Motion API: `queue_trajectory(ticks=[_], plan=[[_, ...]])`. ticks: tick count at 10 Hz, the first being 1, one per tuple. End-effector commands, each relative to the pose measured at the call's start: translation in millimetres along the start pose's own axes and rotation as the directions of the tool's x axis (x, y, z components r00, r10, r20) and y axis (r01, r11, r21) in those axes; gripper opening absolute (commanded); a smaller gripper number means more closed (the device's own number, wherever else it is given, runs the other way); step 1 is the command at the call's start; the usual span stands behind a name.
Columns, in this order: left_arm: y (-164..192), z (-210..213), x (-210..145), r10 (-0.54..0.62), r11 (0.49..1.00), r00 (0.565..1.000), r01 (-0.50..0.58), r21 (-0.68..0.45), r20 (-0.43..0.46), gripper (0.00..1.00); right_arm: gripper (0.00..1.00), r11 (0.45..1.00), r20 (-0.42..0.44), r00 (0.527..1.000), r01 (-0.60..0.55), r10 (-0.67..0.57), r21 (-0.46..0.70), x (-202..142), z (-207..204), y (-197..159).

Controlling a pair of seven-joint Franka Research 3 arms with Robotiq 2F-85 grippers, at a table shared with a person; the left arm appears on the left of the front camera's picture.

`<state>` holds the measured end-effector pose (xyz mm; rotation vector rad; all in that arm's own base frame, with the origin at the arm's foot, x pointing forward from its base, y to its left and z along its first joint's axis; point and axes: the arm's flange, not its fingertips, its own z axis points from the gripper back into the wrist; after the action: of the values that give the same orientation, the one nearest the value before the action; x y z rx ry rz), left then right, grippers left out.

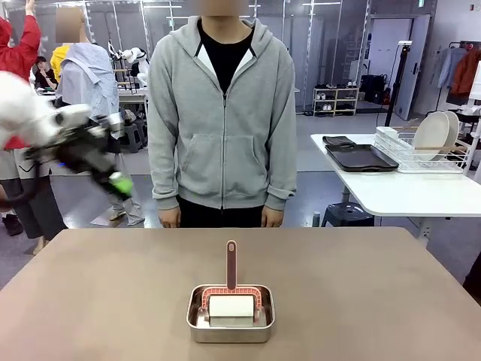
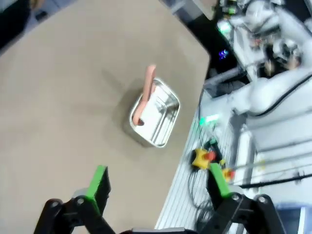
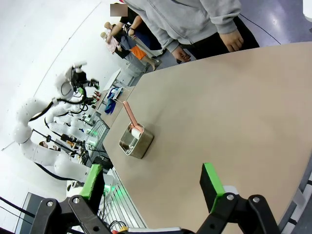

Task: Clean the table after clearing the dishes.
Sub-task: Place the Lint Roller back on top of the Airtight Container.

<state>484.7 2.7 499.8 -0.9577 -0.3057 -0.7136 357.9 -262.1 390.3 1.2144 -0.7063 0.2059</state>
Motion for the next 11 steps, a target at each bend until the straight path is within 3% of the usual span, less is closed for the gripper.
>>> queue_trajectory(ticks=[1,2,4,6,9,10,11], plan=[[13,41,-95,0.207,0.977,0.916,-0.215,-0.016,0.343,1.00,1.00,1.000,0.008,1.000,-0.006,0.006,-0.010,-2,-3,4],[22,75,-144,0.256,0.966,0.855,-0.243,-0.088,0.450,1.00,1.00,1.000,0.008,1.000,-0.006,0.006,-0.010,-2,-3,4],[37,120,-231,0.332,0.943,0.745,-0.271,-0.191,0.579,1.00,1.00,1.000,0.008,1.000,-0.006,0.006,-0.010,-2,-3,4],[44,141,-294,0.327,0.945,0.727,-0.261,-0.198,0.604,1.00,1.00,1.000,0.008,1.000,-0.006,0.006,-0.010,-2,-3,4],[58,150,-314,0.404,0.909,0.708,-0.381,-0.168,0.579,1.00,1.00,1.000,0.008,1.000,-0.006,0.006,-0.010,-2,-3,4],[64,148,-306,0.402,0.912,0.709,-0.368,-0.183,0.580,1.00,1.00,1.000,0.008,1.000,-0.006,0.006,-0.010,-2,-3,4],[51,145,-322,0.398,0.914,0.683,-0.354,-0.199,0.613,1.00,1.00,1.000,0.008,1.000,-0.006,0.006,-0.010,-2,-3,4]])
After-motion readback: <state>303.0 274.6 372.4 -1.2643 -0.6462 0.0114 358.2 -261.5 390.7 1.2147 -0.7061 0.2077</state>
